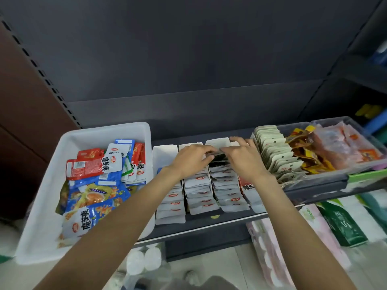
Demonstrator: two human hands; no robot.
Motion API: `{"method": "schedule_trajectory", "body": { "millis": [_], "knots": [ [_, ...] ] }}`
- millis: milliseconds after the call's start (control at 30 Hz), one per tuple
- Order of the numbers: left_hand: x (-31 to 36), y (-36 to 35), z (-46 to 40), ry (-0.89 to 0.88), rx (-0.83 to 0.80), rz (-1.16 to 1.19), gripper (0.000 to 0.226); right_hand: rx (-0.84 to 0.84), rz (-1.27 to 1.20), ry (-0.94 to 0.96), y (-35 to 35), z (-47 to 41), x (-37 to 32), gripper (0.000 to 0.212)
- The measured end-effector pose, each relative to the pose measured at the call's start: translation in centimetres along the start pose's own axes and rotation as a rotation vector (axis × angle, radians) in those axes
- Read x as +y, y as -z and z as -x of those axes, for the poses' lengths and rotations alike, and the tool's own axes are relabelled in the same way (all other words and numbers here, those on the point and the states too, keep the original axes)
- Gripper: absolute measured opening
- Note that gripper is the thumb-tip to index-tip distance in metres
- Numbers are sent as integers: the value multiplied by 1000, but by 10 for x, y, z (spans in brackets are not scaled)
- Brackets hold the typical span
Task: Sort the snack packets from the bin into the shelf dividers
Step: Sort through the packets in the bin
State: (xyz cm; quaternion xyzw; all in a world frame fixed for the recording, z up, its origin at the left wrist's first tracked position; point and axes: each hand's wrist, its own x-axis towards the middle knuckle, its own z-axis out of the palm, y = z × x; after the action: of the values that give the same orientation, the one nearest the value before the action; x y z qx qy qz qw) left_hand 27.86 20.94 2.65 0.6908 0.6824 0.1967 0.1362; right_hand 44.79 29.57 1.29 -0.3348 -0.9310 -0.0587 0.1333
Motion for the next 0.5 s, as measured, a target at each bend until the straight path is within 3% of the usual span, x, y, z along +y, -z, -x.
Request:
{"method": "schedule_trajectory", "body": {
  "millis": [100,233,300,367,500],
  "knots": [
    [1,13,17,5,111,-16,30,84,-140,-17,20,5,-14,35],
    [-16,36,73,-27,548,-60,26,178,-556,-23,56,5,-64,25],
    [-40,43,108,0,645,-67,24,116,-691,44,59,1,-101,22],
    [-72,48,144,96,603,-114,24,-25,-773,145,52,-5,-140,21],
    [-130,49,208,364,277,-201,22,-322,-684,304,14,-20,-210,24]
  ]
}}
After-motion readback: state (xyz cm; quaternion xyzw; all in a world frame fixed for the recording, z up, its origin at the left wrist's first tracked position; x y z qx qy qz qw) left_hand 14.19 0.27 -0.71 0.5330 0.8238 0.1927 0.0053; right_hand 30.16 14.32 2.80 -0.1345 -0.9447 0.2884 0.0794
